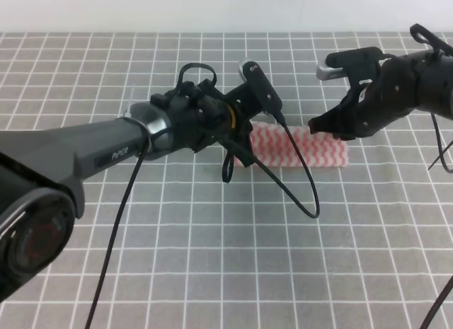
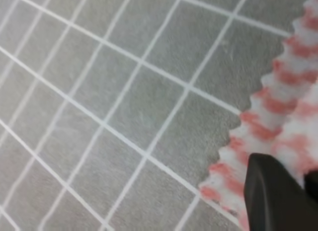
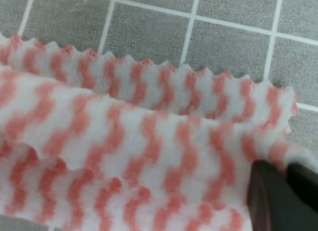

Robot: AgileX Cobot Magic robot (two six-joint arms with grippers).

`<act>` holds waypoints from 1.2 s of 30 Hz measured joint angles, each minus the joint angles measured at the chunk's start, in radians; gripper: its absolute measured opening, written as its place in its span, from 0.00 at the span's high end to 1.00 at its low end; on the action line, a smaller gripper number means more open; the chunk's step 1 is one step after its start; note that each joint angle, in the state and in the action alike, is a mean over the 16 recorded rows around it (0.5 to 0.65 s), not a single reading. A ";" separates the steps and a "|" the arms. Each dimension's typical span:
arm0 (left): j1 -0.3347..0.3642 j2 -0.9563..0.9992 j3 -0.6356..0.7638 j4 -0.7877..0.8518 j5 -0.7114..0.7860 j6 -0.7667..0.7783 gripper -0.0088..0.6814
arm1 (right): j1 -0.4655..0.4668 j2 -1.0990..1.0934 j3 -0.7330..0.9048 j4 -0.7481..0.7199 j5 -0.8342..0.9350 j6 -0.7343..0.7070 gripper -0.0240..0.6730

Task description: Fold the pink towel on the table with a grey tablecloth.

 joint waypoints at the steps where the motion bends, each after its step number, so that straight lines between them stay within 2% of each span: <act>1: 0.000 0.002 0.000 0.000 -0.001 0.000 0.98 | -0.001 0.002 0.000 0.000 -0.001 0.001 0.97; 7: 0.005 0.010 -0.001 0.001 -0.007 -0.002 0.88 | -0.005 0.012 -0.001 0.000 -0.020 0.004 0.83; 17: 0.039 0.015 -0.001 0.056 -0.028 -0.091 0.60 | -0.005 0.028 -0.002 -0.004 -0.090 0.004 0.58; 20: 0.051 0.016 -0.001 0.086 -0.044 -0.125 0.55 | -0.005 0.028 -0.002 -0.005 -0.112 0.004 0.55; 30: 0.067 -0.002 -0.001 0.156 -0.057 -0.190 0.52 | -0.014 0.021 -0.003 -0.005 -0.086 0.022 0.54; 34: 0.057 -0.028 -0.001 0.154 -0.038 -0.230 0.55 | -0.029 0.013 -0.003 0.016 -0.030 0.042 0.53; 36: 0.047 -0.042 -0.001 0.145 -0.027 -0.251 0.59 | -0.038 0.010 -0.003 0.035 0.001 0.045 0.53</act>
